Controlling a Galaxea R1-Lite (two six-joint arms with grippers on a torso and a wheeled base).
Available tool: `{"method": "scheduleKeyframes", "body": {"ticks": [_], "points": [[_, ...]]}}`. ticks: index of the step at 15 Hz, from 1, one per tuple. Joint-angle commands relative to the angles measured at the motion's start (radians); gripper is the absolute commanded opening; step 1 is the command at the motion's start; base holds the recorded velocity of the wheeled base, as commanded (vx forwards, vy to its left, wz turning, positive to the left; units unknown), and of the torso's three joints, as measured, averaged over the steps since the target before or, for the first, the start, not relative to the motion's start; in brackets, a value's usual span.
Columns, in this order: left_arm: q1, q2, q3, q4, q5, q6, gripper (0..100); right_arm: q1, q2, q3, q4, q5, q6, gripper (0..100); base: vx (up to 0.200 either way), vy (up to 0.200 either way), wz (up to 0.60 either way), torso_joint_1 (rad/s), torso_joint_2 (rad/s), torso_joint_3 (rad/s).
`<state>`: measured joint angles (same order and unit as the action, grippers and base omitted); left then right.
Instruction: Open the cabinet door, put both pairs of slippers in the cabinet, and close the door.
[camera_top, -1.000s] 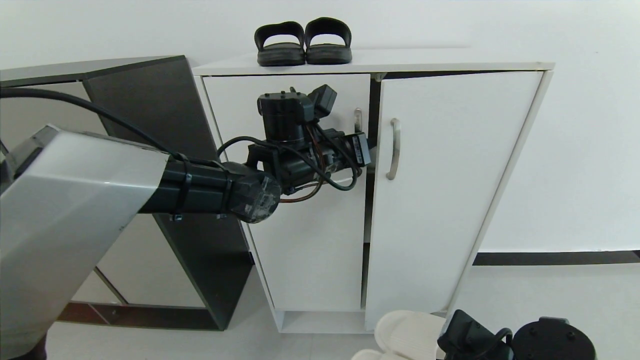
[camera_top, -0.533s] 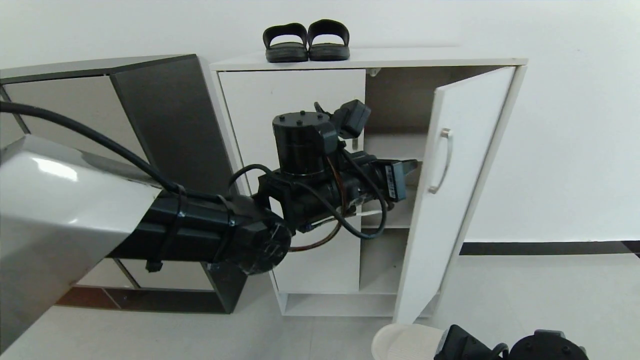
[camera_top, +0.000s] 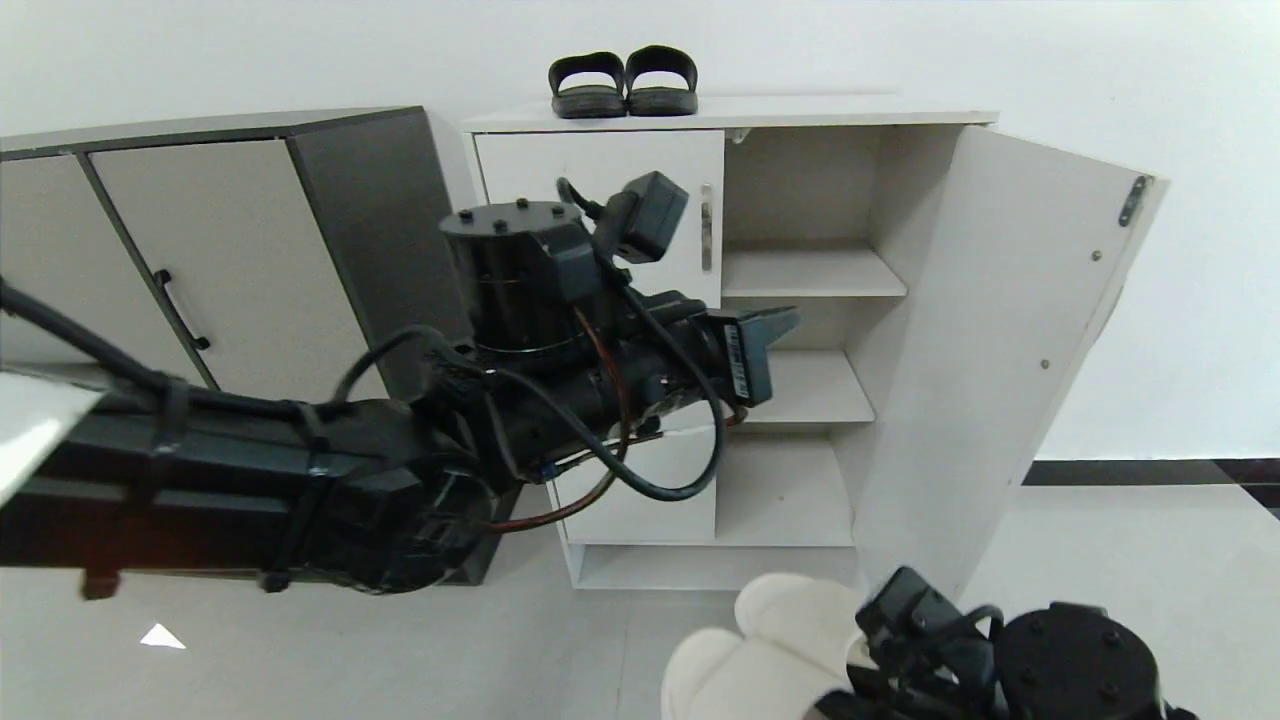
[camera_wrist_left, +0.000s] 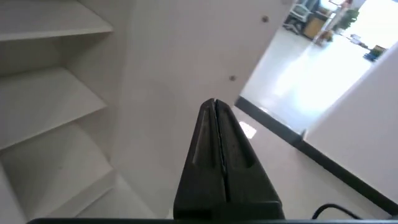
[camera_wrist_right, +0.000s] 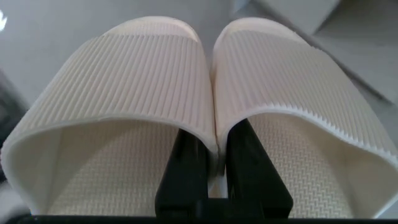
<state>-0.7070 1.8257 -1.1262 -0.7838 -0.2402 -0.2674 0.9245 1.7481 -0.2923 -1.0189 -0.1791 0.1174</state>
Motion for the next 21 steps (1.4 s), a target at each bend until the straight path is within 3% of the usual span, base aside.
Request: {"method": "scheduleKeyframes", "body": {"ticks": [1,2,3,4,7,8,9,10,11,12,13,14,15,17,19,21], "points": [[0.118,-0.220,0.175,0.092,0.113,0.080,0,-0.062,0.114,-0.130,-0.020,-0.141,0.070,0,0.000,0.000,0.00,0.000,0.00,0.000],[0.150,-0.315,0.273,0.136,0.213,0.142,0,-0.081,0.151,-0.191,-0.017,-0.217,0.084,0,0.000,0.000,0.00,0.000,0.00,0.000],[0.164,-0.367,0.324,0.155,0.259,0.166,0,-0.095,0.176,-0.223,-0.017,-0.253,0.084,0,0.000,0.000,0.00,0.000,0.00,0.000],[0.185,-0.514,0.448,0.201,0.384,0.197,0,-0.127,0.237,-0.312,-0.015,-0.361,0.084,0,0.000,0.000,0.00,0.000,0.00,0.000],[0.205,-0.859,0.625,0.357,0.754,0.208,0,-0.185,0.291,-0.422,-0.013,-0.447,0.073,0,0.000,0.000,0.00,0.000,0.00,0.000],[0.299,-0.990,0.661,0.436,0.815,0.229,0,-0.194,0.295,-0.439,-0.013,-0.471,0.064,0,0.000,0.000,0.00,0.000,0.00,0.000],[0.475,-1.135,0.674,0.526,0.815,0.237,0,-0.203,0.297,-0.439,-0.015,-0.500,0.045,0,0.000,0.000,0.00,0.000,0.00,0.000],[0.610,-1.264,0.698,0.604,0.814,0.235,0,-0.205,0.297,-0.438,-0.017,-0.511,0.041,0,0.000,0.000,0.00,0.000,0.00,0.000],[0.696,-1.404,0.764,0.675,0.788,0.246,0,-0.202,0.294,-0.433,-0.017,-0.514,0.041,0,0.000,0.000,0.00,0.000,0.00,0.000],[0.739,-1.522,0.830,0.718,0.728,0.271,0,-0.199,0.294,-0.430,-0.018,-0.514,0.041,0,0.000,0.000,0.00,0.000,0.00,0.000],[0.750,-1.652,0.901,0.756,0.654,0.295,0,-0.193,0.294,-0.426,-0.018,-0.514,0.041,0,0.000,0.000,0.00,0.000,0.00,0.000],[0.748,-1.698,0.927,0.775,0.625,0.304,0,-0.190,0.294,-0.424,-0.018,-0.514,0.041,0,0.000,0.000,0.00,0.000,0.00,0.000],[0.732,-1.789,1.011,0.808,0.561,0.318,0,-0.185,0.297,-0.424,-0.018,-0.514,0.041,0,0.000,0.000,0.00,0.000,0.00,0.000],[0.707,-1.826,1.092,0.804,0.509,0.321,0,-0.179,0.297,-0.421,-0.020,-0.514,0.042,0,0.000,0.000,0.00,0.000,0.00,0.000],[0.707,-1.824,1.122,0.745,0.348,0.275,0,-0.177,0.306,-0.416,-0.021,-0.511,0.045,0,0.000,0.000,0.00,0.000,0.00,0.000],[0.707,-1.824,1.126,0.776,0.246,0.284,0,-0.176,0.315,-0.424,-0.021,-0.500,0.045,0,0.000,0.000,0.00,0.000,0.00,0.000]]}}
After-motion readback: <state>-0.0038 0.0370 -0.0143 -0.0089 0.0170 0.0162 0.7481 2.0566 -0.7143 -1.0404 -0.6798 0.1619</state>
